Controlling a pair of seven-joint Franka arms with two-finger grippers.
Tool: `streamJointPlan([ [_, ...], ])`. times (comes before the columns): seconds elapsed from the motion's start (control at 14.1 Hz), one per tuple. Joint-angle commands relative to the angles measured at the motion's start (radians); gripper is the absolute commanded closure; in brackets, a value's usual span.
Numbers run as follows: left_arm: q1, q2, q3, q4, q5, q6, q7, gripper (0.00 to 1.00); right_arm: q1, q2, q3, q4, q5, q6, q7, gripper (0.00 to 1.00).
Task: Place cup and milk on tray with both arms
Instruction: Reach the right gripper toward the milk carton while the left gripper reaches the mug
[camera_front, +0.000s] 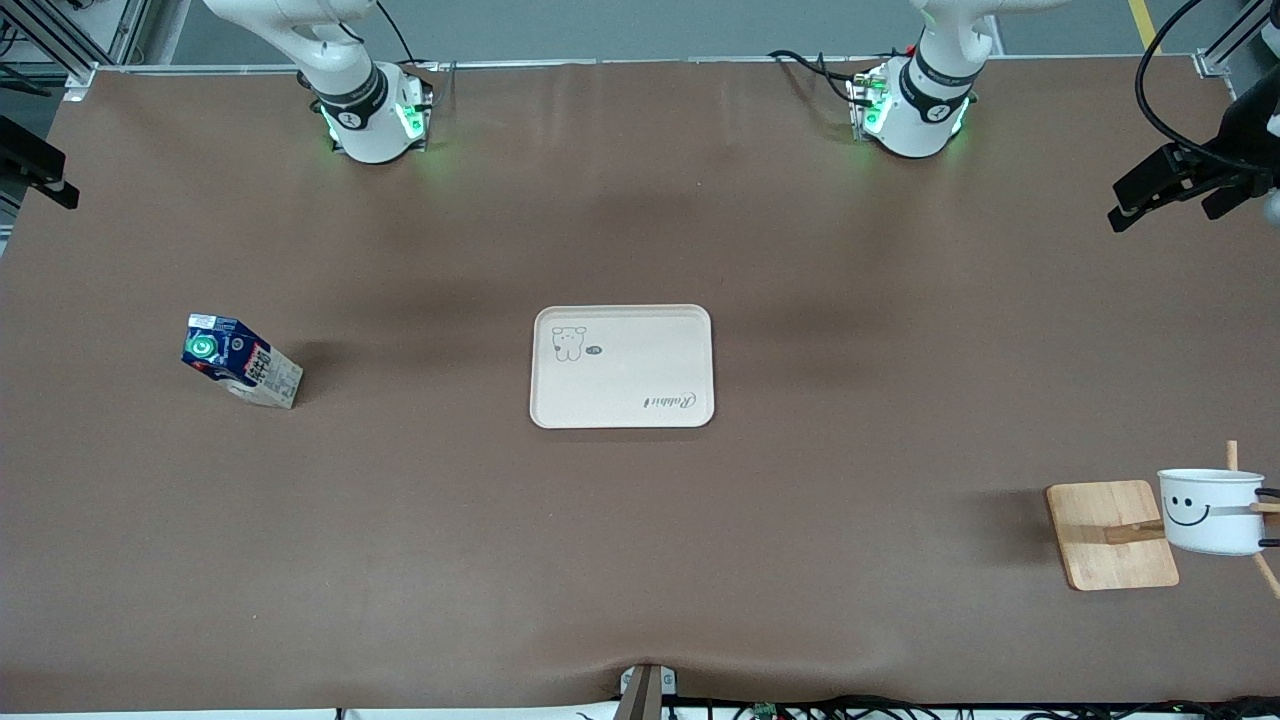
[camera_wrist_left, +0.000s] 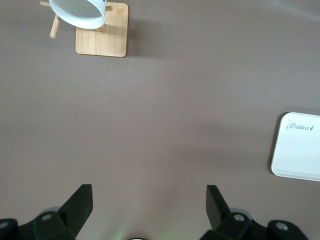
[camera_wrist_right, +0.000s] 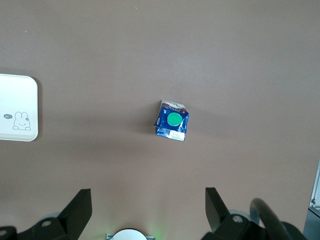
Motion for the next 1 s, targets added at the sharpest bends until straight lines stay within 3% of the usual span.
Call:
streamJointPlan([
  [0.0,0.007,0.004,0.003,0.021,0.002,-0.02,0.008,0.0,-0.009,0.015,0.008,0.028,-0.018,-0.008,0.009,0.0],
  [0.57,0.02,0.017,0.026,0.039,0.026,-0.011,0.01,0.0,-0.011,0.028,0.005,0.026,-0.003,-0.008,0.008,0.0],
  [0.92,0.091,0.051,0.026,-0.036,0.054,0.131,0.011,0.0,-0.011,0.05,0.006,0.024,-0.018,-0.001,0.003,0.0],
])
